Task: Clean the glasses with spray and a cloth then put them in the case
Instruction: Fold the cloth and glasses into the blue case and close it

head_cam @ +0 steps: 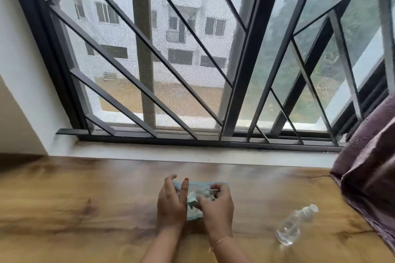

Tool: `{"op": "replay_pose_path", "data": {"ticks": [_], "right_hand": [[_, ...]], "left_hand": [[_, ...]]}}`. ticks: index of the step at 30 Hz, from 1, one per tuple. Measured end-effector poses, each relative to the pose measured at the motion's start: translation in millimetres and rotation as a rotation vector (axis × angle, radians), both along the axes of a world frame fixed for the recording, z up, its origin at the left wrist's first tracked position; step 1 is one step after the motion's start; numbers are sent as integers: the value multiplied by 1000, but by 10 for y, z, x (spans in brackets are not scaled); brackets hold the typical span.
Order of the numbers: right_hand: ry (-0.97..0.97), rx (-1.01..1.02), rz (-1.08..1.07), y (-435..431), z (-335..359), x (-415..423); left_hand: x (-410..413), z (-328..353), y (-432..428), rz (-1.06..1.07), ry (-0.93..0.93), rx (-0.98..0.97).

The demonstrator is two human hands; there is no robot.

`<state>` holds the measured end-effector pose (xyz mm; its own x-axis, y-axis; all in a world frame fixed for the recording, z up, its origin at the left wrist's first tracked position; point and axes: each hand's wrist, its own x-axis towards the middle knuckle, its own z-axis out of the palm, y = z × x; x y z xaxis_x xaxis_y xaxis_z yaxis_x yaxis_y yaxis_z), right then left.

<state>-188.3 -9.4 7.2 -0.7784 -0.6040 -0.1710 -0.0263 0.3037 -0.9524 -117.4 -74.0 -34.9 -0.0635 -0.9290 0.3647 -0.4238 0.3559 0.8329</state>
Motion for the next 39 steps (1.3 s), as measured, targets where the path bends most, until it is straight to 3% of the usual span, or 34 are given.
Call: {"op": "replay_pose_path", "data": {"ticks": [9,20,25,39], "right_hand": [[7,-4,-247,-140,-31,32],[113,25,-75,-99,-12,-53],[115,-15,-78,27,-17,-114],[382,-38,-124,97,-15,-220]], "left_hand": [[-3,31,9,6,9,14],[-5,32,18,-1,11,6],[-3,16,13,-9,5,16],[18,33,35,-34,0,11]]}}
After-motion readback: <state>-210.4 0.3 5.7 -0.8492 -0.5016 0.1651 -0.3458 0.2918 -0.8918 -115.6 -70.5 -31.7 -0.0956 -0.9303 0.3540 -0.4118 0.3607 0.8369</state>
